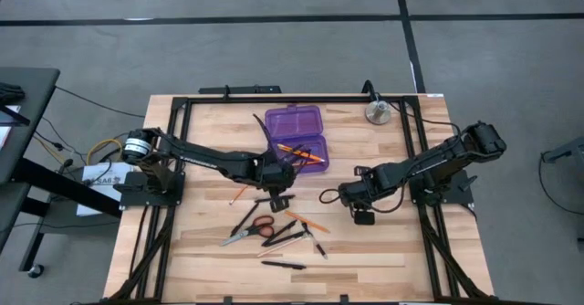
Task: Pick & place school supplies into a supply box
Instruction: Put the black pen into the purple supply box
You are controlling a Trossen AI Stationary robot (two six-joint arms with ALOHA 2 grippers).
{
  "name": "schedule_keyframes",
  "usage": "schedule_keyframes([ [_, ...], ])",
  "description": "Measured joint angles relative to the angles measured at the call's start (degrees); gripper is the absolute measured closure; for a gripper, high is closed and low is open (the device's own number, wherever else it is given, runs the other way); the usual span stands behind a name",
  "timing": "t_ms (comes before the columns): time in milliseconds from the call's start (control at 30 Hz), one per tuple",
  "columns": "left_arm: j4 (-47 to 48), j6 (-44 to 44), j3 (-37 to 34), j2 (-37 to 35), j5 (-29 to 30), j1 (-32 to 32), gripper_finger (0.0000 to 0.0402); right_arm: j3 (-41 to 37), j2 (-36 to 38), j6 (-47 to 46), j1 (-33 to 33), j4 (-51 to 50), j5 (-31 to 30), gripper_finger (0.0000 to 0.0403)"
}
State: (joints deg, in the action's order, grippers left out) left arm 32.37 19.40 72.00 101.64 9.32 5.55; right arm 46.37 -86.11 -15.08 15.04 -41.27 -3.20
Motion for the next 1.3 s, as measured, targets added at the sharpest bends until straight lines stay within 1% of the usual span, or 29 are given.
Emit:
schedule_keyframes([
  [67,-2.1,-0.3,0.1,2.0,-0.1,0.4,0.0365,0.0,0.0,-0.4,0.3,0.2,-0.1,0.0327],
  [233,-3.3,-0.3,0.3,7.4,-2.1,0.6,0.0316,0.0,0.0,-1.0,0.9,0.6,-0.1,0.0327],
  [333,-4.2,-0.1,0.3,9.6,-1.6,0.6,0.0294,0.0,0.0,-1.1,1.4,0.6,-0.2,0.0327],
  [400,-4.0,0.0,0.3,10.4,-0.1,0.6,0.0286,0.0,0.0,-1.1,1.8,0.6,-0.3,0.0327],
  [500,-4.9,0.0,0.3,10.8,1.5,0.6,0.0281,0.0,0.0,-1.5,2.1,0.5,-0.3,0.0327],
  [667,-5.2,-0.3,0.3,10.8,2.1,0.6,0.028,0.0,0.0,-1.5,2.2,0.1,-0.3,0.0327],
  [933,-4.4,-1.0,0.3,10.7,1.5,0.9,0.028,0.0,0.0,-1.5,2.2,-0.3,-0.3,0.0327],
  [1033,-4.5,-2.0,0.3,10.5,0.4,0.9,0.028,0.0,0.0,-1.5,2.2,-0.4,-0.3,0.0327],
  [1300,-4.9,-4.5,0.3,6.5,0.3,1.1,0.028,0.0,0.0,-1.5,2.2,-0.5,-0.5,0.0327],
])
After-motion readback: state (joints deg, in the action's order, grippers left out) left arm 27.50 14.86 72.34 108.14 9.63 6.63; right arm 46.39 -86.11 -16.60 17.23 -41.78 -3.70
